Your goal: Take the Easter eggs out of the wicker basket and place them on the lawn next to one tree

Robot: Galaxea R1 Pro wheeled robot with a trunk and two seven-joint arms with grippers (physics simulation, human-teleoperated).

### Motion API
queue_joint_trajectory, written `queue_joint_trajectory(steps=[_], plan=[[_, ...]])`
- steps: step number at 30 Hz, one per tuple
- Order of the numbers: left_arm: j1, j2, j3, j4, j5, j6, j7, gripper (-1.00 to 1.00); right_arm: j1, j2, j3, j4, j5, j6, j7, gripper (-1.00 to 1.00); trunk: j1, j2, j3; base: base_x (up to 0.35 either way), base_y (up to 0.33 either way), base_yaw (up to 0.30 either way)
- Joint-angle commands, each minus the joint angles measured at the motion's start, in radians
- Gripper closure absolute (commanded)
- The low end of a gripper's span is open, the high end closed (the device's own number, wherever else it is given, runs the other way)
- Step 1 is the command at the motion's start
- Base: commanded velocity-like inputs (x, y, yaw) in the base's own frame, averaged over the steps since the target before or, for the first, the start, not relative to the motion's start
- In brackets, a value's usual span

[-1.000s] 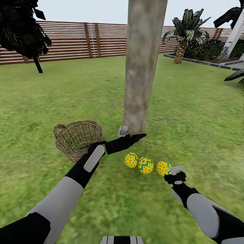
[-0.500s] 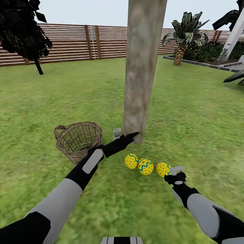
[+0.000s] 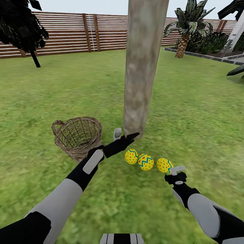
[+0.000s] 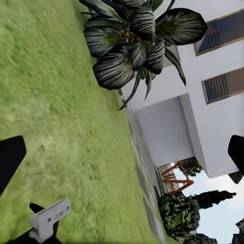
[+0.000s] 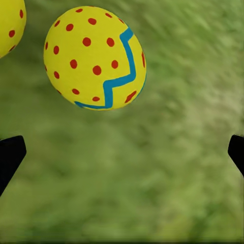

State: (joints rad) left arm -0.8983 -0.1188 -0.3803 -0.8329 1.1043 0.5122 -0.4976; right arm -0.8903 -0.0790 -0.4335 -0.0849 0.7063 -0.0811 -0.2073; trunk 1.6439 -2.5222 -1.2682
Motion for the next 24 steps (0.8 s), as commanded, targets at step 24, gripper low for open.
queue_joint_trajectory(steps=[24], plan=[[0.022, 0.037, -0.002, -0.001, 0.013, 0.032, 0.008, -1.00, -0.001, -0.002, -0.008, 0.003, 0.007, -0.005, -0.001, -1.00, -0.005, 0.002, 0.038, 0.000, 0.000, 0.000]])
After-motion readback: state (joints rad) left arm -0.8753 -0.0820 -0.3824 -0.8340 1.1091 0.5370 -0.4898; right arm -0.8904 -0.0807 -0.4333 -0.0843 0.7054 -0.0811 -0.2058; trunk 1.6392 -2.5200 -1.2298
